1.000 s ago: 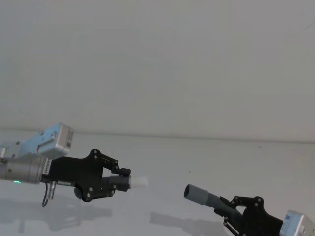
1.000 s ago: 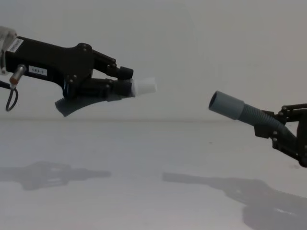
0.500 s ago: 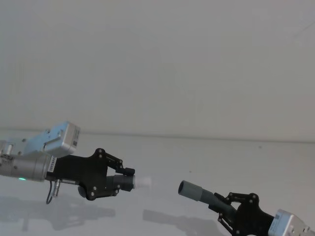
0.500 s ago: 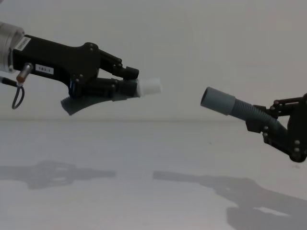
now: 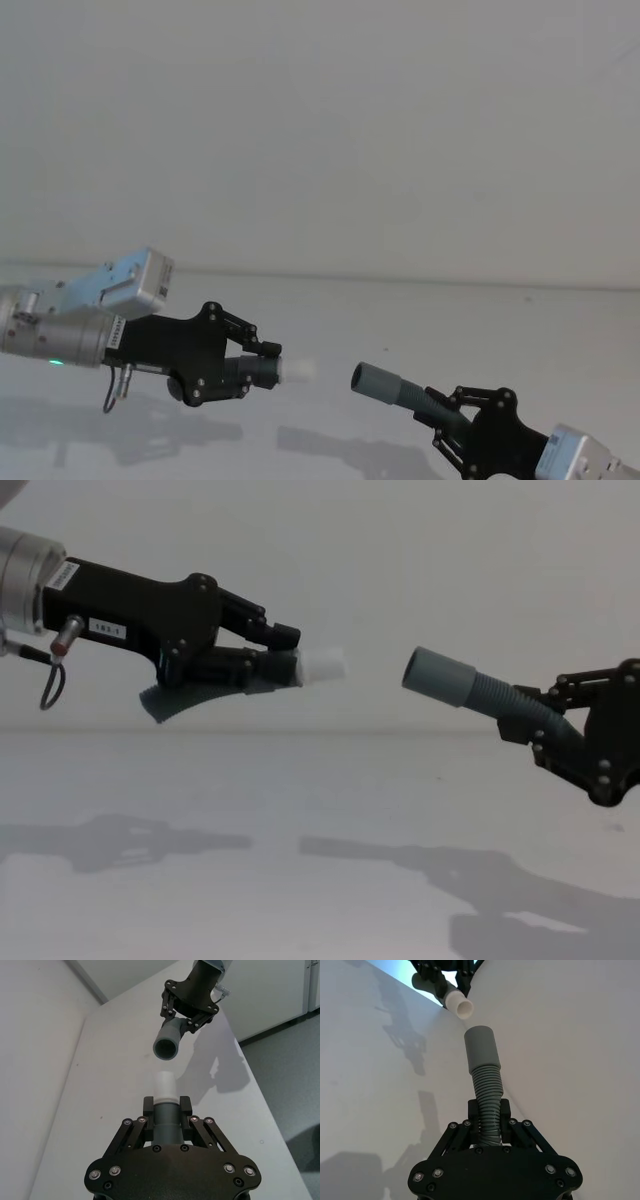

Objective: Use both hands to pick up one end of the pipe from the table, align the ends, and insert them.

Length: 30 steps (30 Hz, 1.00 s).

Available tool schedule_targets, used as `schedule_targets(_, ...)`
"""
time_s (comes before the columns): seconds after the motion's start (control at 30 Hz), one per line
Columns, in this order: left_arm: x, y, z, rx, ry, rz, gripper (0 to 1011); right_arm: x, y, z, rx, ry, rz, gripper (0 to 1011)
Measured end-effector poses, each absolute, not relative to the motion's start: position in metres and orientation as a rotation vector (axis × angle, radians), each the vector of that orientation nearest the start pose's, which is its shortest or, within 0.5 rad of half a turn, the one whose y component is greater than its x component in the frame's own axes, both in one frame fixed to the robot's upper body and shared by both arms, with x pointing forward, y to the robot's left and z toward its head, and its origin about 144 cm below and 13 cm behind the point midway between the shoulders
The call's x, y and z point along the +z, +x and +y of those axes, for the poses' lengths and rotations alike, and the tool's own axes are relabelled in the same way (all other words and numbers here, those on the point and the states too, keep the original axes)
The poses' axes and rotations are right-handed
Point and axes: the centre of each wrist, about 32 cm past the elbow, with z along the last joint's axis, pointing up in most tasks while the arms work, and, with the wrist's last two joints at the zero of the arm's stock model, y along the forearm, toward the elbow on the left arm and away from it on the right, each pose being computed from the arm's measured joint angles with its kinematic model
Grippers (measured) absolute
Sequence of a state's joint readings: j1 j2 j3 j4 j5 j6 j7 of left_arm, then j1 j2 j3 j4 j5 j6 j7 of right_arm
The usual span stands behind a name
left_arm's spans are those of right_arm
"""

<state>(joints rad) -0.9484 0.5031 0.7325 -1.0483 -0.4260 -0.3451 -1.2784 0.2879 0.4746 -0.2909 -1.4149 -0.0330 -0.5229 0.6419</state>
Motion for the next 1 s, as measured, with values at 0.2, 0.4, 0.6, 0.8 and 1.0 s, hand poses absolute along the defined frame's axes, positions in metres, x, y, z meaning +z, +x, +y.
schedule_targets(0.2,1.328,0.653,0.280,-0.035,0.292,-0.546,274,1.195,0.526,-0.298,-0.553,-0.185,-0.747,204)
schedule_targets(0.4,1.327,0.655,0.278,-0.040,0.289,-0.546,274,1.194,0.525,-0.293,-0.538,-0.179,-0.750,204)
schedule_targets(0.6,1.326,0.657,0.276,-0.043,0.286,-0.546,274,1.193,0.525,-0.287,-0.532,-0.177,-0.751,204)
schedule_targets(0.8,1.326,0.658,0.275,-0.046,0.282,-0.545,274,1.194,0.524,-0.281,-0.536,-0.183,-0.748,204)
schedule_targets(1.0,1.325,0.658,0.274,-0.048,0.279,-0.543,274,1.195,0.524,-0.276,-0.546,-0.194,-0.745,204)
